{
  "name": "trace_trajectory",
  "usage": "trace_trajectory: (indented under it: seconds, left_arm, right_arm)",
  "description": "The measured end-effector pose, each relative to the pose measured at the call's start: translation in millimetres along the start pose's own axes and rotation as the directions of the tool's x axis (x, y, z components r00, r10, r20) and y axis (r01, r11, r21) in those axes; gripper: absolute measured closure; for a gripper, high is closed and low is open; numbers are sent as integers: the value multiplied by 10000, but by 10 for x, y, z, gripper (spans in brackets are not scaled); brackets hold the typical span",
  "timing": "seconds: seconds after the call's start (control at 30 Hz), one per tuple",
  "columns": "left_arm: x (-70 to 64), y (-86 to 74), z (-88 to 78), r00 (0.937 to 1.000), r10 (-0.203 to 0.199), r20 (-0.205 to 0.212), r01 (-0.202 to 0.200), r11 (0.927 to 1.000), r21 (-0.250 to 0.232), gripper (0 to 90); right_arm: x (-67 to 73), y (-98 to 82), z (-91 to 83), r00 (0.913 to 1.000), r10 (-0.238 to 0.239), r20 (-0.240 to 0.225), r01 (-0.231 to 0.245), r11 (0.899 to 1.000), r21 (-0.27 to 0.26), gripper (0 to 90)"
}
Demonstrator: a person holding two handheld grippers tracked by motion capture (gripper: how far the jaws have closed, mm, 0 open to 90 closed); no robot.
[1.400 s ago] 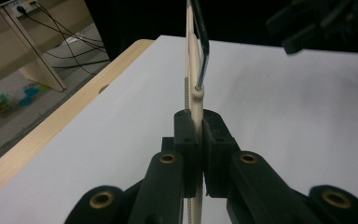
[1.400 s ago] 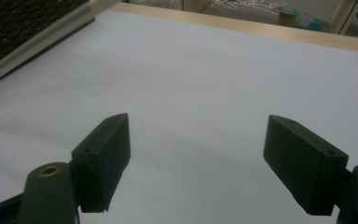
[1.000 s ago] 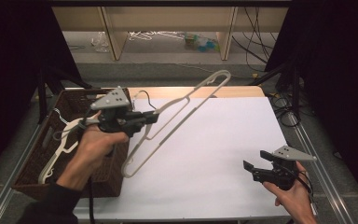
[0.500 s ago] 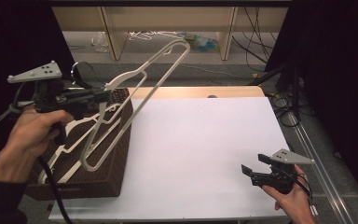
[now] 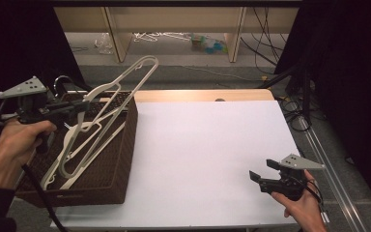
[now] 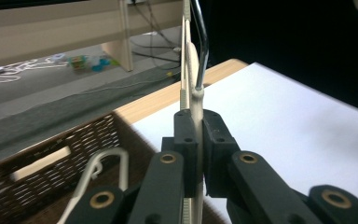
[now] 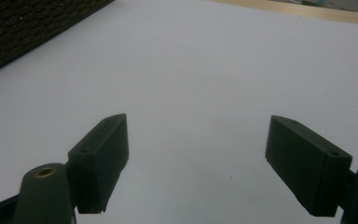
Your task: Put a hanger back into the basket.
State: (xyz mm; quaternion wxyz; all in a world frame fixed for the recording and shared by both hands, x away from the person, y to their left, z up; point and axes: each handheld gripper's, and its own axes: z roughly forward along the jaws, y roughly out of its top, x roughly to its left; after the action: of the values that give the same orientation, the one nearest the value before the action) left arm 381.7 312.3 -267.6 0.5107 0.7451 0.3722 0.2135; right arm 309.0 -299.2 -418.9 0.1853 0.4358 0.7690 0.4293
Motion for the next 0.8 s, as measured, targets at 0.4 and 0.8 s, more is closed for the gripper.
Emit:
trace_trajectory:
  seconds: [0.4,0.8]
  left_arm:
    - [354,-406,-174,9972,-25,-745,77,9975,697,854]
    - [470,-689,-216,9927,186,-1196,-10,9893,1458,854]
  right_arm:
    - [1,-15,19,10000,-37,2,37,9999,93,224]
    - [12,-16,33,9999,-99,-46,99,9998,170,222]
